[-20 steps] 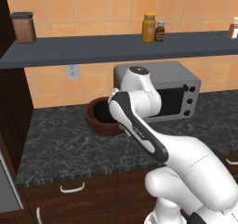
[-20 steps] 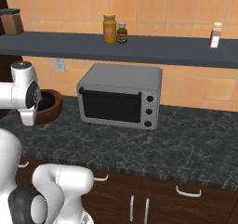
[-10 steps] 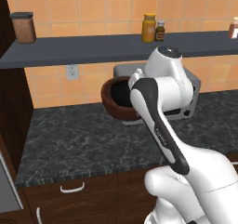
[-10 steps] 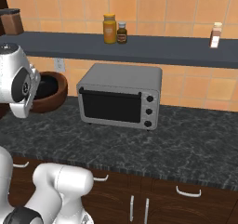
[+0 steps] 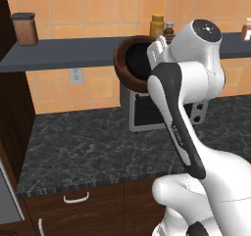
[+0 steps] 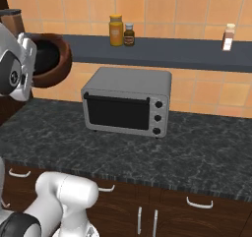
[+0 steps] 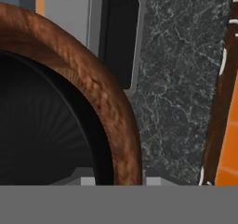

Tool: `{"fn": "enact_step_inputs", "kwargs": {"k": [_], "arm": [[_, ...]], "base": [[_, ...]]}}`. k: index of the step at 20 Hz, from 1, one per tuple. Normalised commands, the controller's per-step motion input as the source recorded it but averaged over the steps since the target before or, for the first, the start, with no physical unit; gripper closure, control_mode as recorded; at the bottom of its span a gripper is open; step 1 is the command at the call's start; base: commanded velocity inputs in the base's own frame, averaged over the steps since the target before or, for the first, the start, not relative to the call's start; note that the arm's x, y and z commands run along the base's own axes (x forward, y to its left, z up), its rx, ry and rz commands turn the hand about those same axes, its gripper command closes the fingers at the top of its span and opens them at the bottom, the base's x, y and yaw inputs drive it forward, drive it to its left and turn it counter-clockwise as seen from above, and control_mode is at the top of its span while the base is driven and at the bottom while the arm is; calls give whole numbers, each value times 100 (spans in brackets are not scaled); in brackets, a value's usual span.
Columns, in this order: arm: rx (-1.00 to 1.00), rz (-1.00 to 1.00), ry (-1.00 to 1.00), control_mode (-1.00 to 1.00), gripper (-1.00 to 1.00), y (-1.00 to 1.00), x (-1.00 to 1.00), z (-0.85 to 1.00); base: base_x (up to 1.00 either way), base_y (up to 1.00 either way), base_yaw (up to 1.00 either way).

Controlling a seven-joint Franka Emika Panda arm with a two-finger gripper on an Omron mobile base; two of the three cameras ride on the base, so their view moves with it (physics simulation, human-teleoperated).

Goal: Pick up the bowls on the counter and stack them on top of one another in the open cabinet. Place the smaller bowl on top of the larger bowl.

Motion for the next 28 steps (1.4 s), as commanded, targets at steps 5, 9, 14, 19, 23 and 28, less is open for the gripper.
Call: {"fn": "enact_step_inputs", "kwargs": {"k": [5, 9, 14, 19, 23, 28], "arm": [[0, 0, -2, -100, 100, -24, 33, 98], [0, 0, -1, -100, 100, -10, 69, 60], [0, 1, 4, -100, 100, 0, 98, 1], [-1, 5, 20, -100, 100, 0, 100, -7], [0, 5, 5, -100, 100, 5, 96, -26], [0, 2, -1, -100, 100, 16, 85, -34]], "base": [[0, 0, 0], [0, 0, 0], [0, 0, 0], [0, 0, 0], [0, 0, 0], [0, 0, 0]]}}
